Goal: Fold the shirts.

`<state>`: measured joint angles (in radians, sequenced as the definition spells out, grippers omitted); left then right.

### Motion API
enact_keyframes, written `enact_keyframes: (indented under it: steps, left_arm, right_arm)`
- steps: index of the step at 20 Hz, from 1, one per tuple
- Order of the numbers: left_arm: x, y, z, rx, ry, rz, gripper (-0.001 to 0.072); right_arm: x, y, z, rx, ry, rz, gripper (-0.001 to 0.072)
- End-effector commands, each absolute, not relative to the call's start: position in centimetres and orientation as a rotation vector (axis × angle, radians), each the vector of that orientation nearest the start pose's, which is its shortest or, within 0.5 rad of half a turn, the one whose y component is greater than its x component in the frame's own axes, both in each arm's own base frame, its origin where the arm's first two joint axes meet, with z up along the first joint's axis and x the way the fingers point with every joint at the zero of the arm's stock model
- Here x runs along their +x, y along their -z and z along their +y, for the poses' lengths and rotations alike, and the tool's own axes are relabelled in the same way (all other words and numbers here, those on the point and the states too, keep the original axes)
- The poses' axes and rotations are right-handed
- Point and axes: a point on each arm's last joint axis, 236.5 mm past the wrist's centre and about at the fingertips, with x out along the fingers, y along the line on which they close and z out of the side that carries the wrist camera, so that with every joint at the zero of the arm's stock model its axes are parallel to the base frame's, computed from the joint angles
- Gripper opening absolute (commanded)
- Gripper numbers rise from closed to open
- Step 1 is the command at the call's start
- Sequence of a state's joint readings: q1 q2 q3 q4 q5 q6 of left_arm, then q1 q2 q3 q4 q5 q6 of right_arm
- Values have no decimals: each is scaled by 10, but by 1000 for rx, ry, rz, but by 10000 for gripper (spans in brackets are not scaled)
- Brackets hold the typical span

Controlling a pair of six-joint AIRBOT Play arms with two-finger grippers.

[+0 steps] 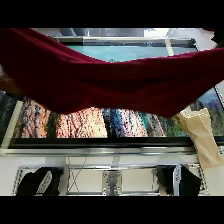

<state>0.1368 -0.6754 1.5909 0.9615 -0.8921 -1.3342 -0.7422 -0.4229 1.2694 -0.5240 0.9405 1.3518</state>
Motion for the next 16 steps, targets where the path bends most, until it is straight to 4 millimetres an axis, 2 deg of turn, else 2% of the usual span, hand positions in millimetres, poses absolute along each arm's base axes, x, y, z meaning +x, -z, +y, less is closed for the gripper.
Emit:
enact_keyframes:
  steps: [1,3,4,7,8,10,13,14,16]
  left_arm:
    - [234,-529,-64,-45,287,-193,9]
    - [261,-499,-63,-63,294,-63,9]
    - [280,-478,-63,-75,303,20,8]
    - [351,-394,-60,-154,324,307,9]
    - [372,-367,-60,-183,329,379,9]
    - [414,-307,-53,-242,313,499,9]
    - [469,-203,-49,-240,270,651,9]
    - [486,-165,-50,-220,253,707,9]
    - [514,-103,-51,-234,205,790,8]
  right_arm:
    - [228,-494,16,340,-110,-246,29]
    - [244,-491,11,376,-155,-217,29]
    - [257,-479,5,402,-170,-165,29]
    - [301,-418,-12,461,-224,50,29]
    - [319,-392,-18,497,-239,109,30]
    - [359,-327,-17,548,-258,247,30]
    - [424,-210,10,511,-218,448,30]
    - [443,-183,17,489,-195,471,30]
    - [483,-141,28,506,-149,482,30]
